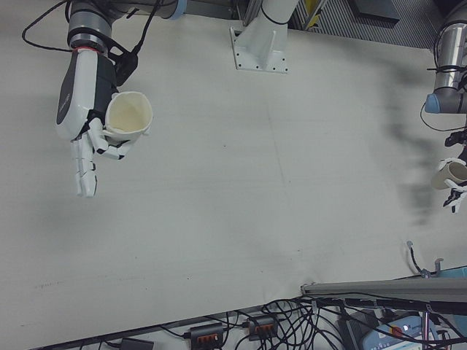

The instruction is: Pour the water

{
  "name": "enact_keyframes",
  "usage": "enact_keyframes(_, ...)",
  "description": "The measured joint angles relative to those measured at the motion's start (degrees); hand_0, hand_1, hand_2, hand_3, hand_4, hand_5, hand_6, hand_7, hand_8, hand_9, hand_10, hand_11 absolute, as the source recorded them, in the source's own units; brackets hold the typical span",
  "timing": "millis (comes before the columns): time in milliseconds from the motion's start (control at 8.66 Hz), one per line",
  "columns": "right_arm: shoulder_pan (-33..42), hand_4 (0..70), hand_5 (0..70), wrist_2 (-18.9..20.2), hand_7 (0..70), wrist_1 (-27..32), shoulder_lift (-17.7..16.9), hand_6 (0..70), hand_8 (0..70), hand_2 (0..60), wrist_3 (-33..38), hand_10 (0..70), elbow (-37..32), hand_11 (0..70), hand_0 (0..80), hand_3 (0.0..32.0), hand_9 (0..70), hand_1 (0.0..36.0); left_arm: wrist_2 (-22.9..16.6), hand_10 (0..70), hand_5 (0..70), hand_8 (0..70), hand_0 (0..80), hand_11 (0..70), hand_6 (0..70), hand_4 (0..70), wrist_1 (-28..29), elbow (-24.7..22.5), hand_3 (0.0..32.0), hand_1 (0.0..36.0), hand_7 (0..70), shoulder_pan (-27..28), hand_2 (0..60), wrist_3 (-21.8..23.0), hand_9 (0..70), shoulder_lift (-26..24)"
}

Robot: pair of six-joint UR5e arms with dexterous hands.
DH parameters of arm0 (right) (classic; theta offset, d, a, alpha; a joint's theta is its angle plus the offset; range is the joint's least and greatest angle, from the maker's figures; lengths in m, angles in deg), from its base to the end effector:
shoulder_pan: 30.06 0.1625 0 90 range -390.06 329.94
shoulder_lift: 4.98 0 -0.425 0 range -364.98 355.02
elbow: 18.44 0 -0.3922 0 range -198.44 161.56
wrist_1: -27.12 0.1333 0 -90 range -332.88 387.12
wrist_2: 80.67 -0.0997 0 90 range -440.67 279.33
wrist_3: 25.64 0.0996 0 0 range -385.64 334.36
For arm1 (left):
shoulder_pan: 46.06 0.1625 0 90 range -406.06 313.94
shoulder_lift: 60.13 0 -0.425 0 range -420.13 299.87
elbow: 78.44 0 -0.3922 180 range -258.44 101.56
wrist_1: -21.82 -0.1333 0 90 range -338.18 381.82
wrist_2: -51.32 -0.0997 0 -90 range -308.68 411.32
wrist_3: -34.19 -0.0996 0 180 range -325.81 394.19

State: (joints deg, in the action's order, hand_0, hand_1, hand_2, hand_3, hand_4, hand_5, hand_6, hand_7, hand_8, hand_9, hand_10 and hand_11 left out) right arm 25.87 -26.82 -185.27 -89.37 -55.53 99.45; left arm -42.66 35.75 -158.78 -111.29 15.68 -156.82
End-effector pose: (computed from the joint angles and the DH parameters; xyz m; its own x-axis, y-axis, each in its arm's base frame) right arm -0.0935 -0.4811 0.4671 -0.8718 -0.0394 0.4883 -0.4886 -0.0041 -0.8725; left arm 0.1189 -0.5593 0.6839 -0.8572 -0.4002 -0.3242 0.2030 0.3160 -0.9268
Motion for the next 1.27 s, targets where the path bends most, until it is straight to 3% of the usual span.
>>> enact_keyframes(231, -0.26, 20.8, 70.0, -0.05, 7.3, 1.74, -0.75, 4.9, 5.3, 60.0, 5.14, 8.3, -3.99, 13.0, 42.3, 0.0, 9.7, 22.3, 3.49, 8.0, 70.0, 7.4, 55.5, 12.9, 19.8, 66.1, 6.59, 5.20, 0.0, 25.9, 15.5, -2.00, 52.7, -0.02, 5.6, 4.91)
enact_keyframes(462, -0.43, 20.8, 70.0, -0.05, 7.7, 2.12, -0.71, 4.8, 4.8, 60.0, 5.99, 7.9, -4.87, 12.5, 43.0, 0.0, 9.0, 22.6, 6.63, 8.2, 70.0, 8.5, 55.8, 13.1, 22.3, 68.3, 12.36, 10.58, 0.0, 26.4, 16.6, -1.98, 54.7, 0.14, 6.3, 6.14)
enact_keyframes(693, -0.47, 20.6, 70.0, -0.05, 7.4, 2.18, -0.69, 4.7, 4.7, 60.0, 6.07, 7.7, -5.12, 12.3, 43.3, 0.0, 8.8, 22.5, 6.84, 9.0, 70.0, 10.2, 54.3, 14.0, 25.5, 70.0, 12.57, 14.13, 0.0, 25.2, 18.0, -1.45, 54.8, 2.45, 8.1, 3.17)
enact_keyframes(924, -0.50, 20.5, 70.0, -0.06, 7.6, 2.22, -0.65, 4.7, 4.6, 60.0, 6.20, 7.6, -5.19, 12.1, 43.8, 0.0, 8.7, 22.6, 6.45, 8.5, 70.0, 9.3, 55.0, 13.5, 23.8, 68.2, 12.39, 17.87, 0.0, 26.5, 16.6, 2.72, 55.6, 6.55, 7.2, 1.19)
enact_keyframes(1270, -0.66, 21.0, 70.0, -0.03, 8.1, 2.31, -0.60, 5.0, 4.5, 60.0, 6.25, 7.6, -5.02, 12.2, 44.2, 0.0, 8.6, 23.0, 6.58, 8.7, 70.0, 9.4, 55.8, 13.7, 23.5, 69.4, 13.59, 18.22, 0.0, 25.6, 16.3, 4.35, 53.0, 8.41, 7.4, 1.25)
